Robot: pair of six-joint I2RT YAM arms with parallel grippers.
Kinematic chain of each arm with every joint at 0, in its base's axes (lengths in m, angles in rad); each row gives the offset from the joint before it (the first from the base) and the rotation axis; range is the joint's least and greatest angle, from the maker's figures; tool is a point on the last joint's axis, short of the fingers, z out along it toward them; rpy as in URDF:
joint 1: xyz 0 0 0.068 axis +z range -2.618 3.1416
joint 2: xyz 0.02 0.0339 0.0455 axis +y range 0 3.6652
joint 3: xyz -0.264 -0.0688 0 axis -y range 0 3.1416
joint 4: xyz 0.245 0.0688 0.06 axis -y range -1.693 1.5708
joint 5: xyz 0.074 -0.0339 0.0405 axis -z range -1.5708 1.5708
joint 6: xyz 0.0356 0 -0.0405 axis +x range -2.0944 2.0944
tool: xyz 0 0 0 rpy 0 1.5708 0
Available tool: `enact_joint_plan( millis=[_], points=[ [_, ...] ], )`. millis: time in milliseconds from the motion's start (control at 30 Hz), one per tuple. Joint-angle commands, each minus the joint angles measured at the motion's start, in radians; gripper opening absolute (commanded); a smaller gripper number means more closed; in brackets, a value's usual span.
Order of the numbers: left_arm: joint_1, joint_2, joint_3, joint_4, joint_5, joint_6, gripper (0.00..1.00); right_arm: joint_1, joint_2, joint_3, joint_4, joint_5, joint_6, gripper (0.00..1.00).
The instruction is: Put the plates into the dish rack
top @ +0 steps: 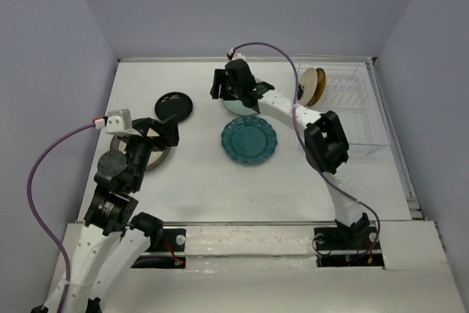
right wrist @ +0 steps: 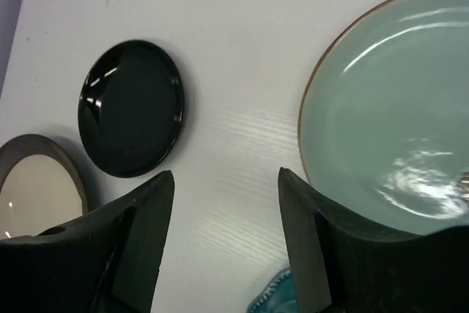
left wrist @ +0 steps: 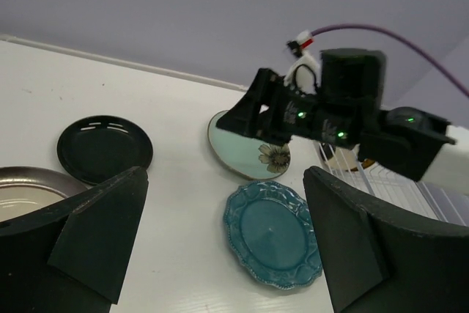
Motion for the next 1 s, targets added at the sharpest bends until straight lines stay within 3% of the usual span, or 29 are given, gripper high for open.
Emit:
enact_joint_plan(
  millis=[0, 167, 433, 867, 967],
  points=[
    [-0.001, 0.01, 0.038, 0.032, -0.015, -0.004, 0.99, 0.018, 0.138, 0.119, 0.075, -0.124, 0.232, 0.65],
    [0.0, 0.006, 0.038, 0.032, -0.004, -0.002, 0.99, 0.049, 0.308, 0.252, 0.112, -0.211, 0.396, 0.65],
    [0.0, -0.001, 0.038, 0.035, 0.002, -0.002, 0.99, 0.069, 0.529, 0.412, 0.139, -0.216, 0.58, 0.64],
    [-0.001, -0.002, 0.038, 0.035, 0.006, -0.001, 0.99, 0.069, 0.692, 0.491, 0.213, -0.268, 0.759, 0.41],
    [-0.001, -0.004, 0.038, 0.035, 0.006, 0.001, 0.99, 0.069, 0.689, 0.492, 0.243, -0.263, 0.752, 0.24]
  ],
)
